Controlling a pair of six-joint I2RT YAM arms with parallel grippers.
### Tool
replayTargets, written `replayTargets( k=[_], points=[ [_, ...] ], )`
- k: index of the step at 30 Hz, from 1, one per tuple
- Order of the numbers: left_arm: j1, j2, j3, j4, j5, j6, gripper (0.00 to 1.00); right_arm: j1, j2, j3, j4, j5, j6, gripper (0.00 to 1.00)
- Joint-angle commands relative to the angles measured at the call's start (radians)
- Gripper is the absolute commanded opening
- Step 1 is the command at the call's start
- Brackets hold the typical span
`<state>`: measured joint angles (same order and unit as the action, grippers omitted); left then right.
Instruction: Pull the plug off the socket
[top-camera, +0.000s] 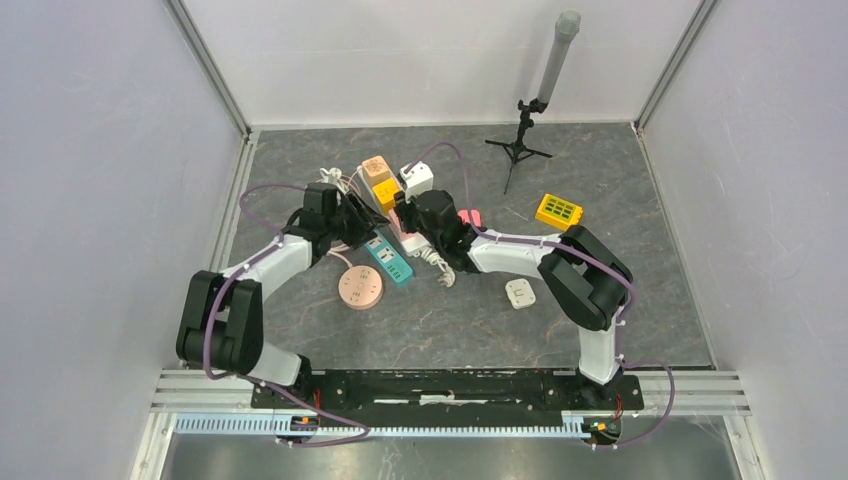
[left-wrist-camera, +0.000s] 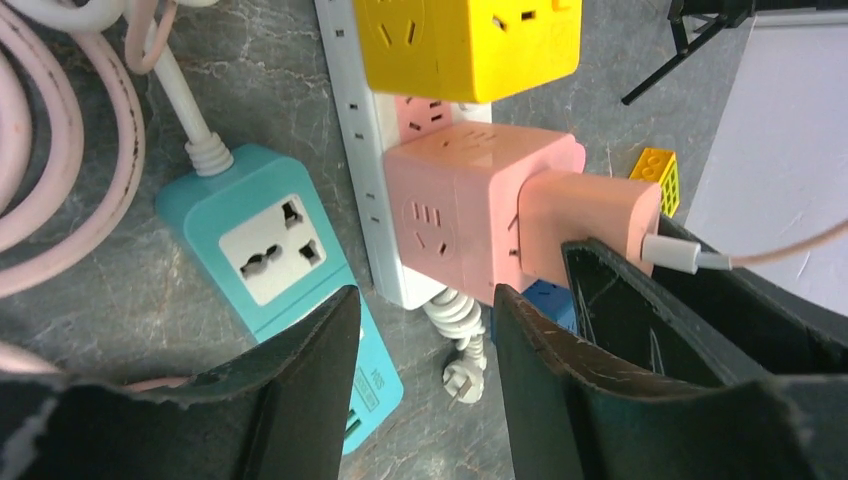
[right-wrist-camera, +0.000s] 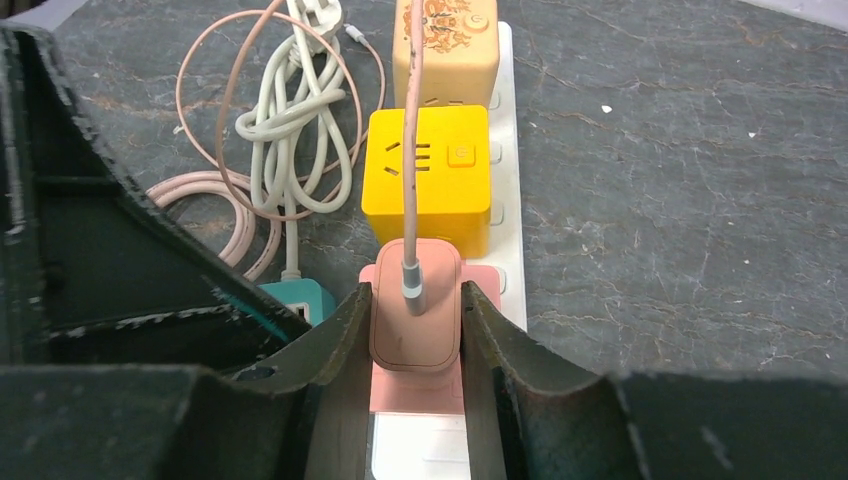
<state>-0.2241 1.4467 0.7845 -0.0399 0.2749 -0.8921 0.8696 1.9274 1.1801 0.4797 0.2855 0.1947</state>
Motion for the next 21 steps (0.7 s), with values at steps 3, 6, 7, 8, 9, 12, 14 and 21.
replayTargets(
  k=[3,6,7,8,9,12,14,21],
  points=[
    [0.000,0.075,0.021,0.190,0.066,-0.073,0.58,0.005,0.023,0.096,-0.176,-0.027,0.028,0.36],
    [0.000,0.107,0.037,0.197,0.068,-0.073,0.58,0.006,0.036,0.130,-0.233,-0.027,0.037,0.42],
    [-0.001,0.115,0.038,0.203,0.067,-0.075,0.57,0.006,0.040,0.138,-0.247,-0.027,0.037,0.42],
    [-0.001,0.122,0.040,0.204,0.066,-0.077,0.55,0.006,0.043,0.147,-0.259,-0.028,0.037,0.42],
    [-0.002,0.130,0.041,0.202,0.065,-0.077,0.52,0.007,0.046,0.155,-0.272,-0.026,0.037,0.42],
    [-0.006,0.147,0.046,0.138,0.034,-0.061,0.43,0.006,0.048,0.171,-0.283,-0.022,0.029,0.29],
    [-0.009,0.147,0.032,0.110,0.006,-0.056,0.41,0.007,0.041,0.173,-0.276,-0.021,0.023,0.12],
    [-0.017,0.174,0.008,0.045,-0.051,-0.038,0.38,0.006,-0.007,0.142,-0.185,-0.058,0.029,0.00]
  ],
)
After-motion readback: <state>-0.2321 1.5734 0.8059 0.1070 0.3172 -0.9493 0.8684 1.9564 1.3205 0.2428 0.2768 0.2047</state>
